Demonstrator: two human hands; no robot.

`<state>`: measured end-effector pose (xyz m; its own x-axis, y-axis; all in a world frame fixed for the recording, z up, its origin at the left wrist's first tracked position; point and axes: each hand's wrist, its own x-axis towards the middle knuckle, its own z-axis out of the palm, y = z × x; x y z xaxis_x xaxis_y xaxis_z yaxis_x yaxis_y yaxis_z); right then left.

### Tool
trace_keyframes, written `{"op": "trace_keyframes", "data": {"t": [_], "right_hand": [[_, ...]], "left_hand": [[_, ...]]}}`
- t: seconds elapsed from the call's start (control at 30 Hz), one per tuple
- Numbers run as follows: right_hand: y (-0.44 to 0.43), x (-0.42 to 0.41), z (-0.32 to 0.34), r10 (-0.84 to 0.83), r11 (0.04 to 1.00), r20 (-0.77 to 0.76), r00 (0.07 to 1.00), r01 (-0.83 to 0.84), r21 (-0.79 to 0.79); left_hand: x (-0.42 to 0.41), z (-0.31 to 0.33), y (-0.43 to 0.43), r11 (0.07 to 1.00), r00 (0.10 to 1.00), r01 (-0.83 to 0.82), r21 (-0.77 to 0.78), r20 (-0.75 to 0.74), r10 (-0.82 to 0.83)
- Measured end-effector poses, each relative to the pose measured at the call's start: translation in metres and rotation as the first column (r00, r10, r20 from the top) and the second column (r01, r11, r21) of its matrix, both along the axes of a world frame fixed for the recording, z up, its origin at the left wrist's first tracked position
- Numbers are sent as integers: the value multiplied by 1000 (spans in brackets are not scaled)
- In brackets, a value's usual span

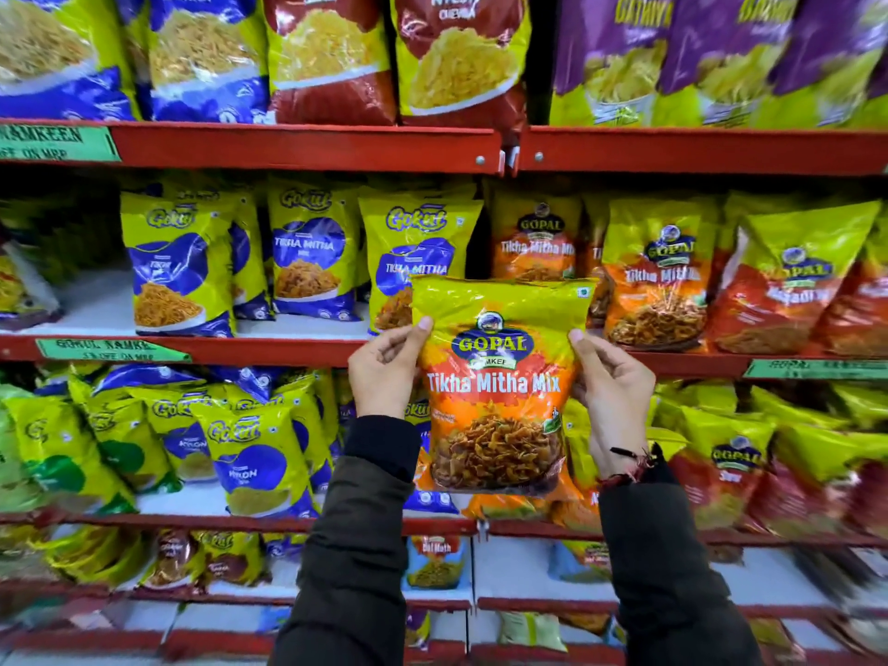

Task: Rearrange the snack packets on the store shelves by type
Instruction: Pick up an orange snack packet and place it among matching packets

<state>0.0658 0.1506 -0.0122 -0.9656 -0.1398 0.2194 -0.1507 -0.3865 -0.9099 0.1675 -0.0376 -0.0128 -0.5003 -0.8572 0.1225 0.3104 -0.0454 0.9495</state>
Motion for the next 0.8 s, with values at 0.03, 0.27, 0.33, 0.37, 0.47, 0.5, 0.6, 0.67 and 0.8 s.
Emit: {"op": "trace_keyframes", "data": {"t": [0.03,0.27,0.33,0.37,0.47,0.5,0.6,0.67,0.8], "right_hand": [[3,0,-2,4,1000,4,1000,-4,-4],[20,0,-5,13,1000,21,1000,-13,21],[23,-4,-7,12,1000,28,1000,-12,12],[25,-6,-7,13,1000,34,999,-13,4],[30,-11,-7,11,1000,28,1000,-11,27],[32,-13,-7,10,999,20,1000,-11,33],[38,-24,-1,-5,999,-14,1000,5,44],[39,-35,5,-34,998,-32,999,36,60],[36,-68,26,-96,992,-92,991,103,71]], "left_hand": [[1,-1,5,1000,1000,4,4,0,-4],[-3,-5,24,1000,999,13,18,42,-13],[-5,-7,26,1000,999,17,22,50,-19],[-7,-7,27,1000,998,20,21,51,-21],[-11,-7,30,999,998,30,14,56,-30],[-13,-6,31,999,998,33,14,54,-33],[-22,1,35,999,999,37,9,35,-38],[-32,9,36,999,999,46,-11,26,-46],[-63,37,36,995,999,42,-87,-10,-43]]}}
